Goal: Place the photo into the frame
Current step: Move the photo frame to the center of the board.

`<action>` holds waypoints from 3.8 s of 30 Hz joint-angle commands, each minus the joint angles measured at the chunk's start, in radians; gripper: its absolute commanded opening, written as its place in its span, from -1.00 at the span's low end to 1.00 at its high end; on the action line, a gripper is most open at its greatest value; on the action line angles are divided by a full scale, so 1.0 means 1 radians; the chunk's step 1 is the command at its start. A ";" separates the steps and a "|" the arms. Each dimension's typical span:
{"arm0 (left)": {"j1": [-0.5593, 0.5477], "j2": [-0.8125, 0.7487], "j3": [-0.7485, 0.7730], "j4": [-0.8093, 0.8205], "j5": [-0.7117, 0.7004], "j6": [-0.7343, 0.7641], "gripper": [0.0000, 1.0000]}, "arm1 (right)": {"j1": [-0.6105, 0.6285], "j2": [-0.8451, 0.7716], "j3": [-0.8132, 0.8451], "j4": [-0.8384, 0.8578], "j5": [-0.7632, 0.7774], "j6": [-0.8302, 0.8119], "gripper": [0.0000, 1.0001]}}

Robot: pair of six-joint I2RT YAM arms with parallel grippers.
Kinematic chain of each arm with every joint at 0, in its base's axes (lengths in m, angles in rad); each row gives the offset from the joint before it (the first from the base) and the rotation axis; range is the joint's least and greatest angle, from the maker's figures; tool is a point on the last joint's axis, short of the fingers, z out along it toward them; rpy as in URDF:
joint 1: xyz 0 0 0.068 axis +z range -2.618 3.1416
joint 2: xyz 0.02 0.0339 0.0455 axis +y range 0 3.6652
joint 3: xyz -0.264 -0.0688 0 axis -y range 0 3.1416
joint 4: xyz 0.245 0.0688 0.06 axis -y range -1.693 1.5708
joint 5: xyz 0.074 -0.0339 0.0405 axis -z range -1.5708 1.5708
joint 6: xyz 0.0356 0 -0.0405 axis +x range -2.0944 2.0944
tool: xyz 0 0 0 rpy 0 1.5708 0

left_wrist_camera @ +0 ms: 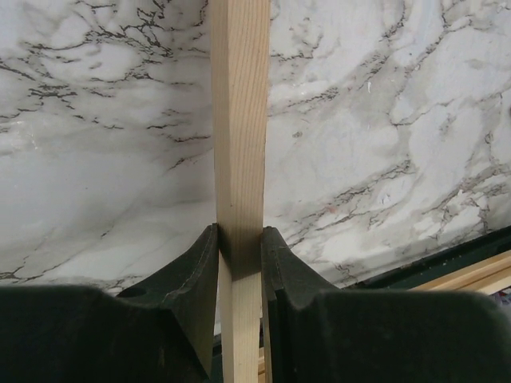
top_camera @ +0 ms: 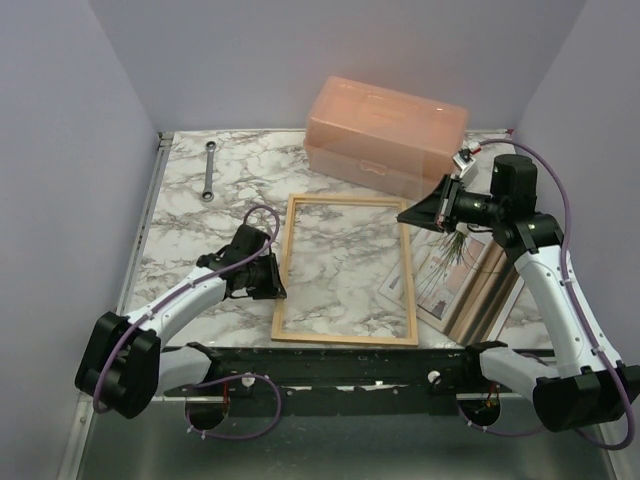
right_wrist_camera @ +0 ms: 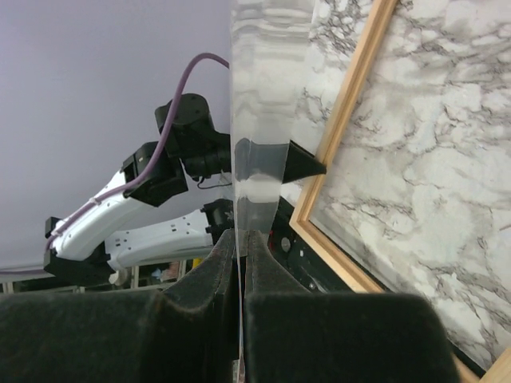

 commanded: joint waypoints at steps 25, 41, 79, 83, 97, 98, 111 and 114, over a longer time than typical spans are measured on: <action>-0.093 0.142 -0.033 0.102 -0.084 0.040 -1.00 | 0.000 -0.020 -0.058 -0.155 0.095 -0.165 -0.99; -0.092 -0.033 -0.083 0.035 -0.087 -0.032 0.41 | 0.000 0.119 -0.070 -0.082 -0.005 -0.212 -0.99; -0.129 0.111 -0.046 0.026 -0.133 0.005 -0.67 | -0.001 -0.030 -0.139 -0.144 0.036 -0.177 -0.99; -0.128 0.081 -0.043 0.005 -0.146 -0.027 -0.26 | -0.001 0.005 -0.149 -0.106 0.010 -0.175 -0.99; -0.125 -0.102 -0.097 -0.064 -0.137 -0.075 -0.04 | -0.001 -0.003 -0.212 -0.096 -0.021 -0.180 -0.99; -0.124 -0.115 -0.096 -0.072 -0.141 -0.072 -0.01 | -0.001 -0.019 -0.217 -0.097 -0.020 -0.170 -0.99; -0.050 -0.120 -0.072 -0.087 -0.132 -0.036 -0.40 | 0.000 -0.099 -0.245 -0.057 -0.073 -0.076 -0.99; -0.047 -0.066 -0.054 -0.085 -0.144 -0.018 -0.48 | 0.000 -0.080 -0.234 -0.058 -0.083 -0.084 -0.99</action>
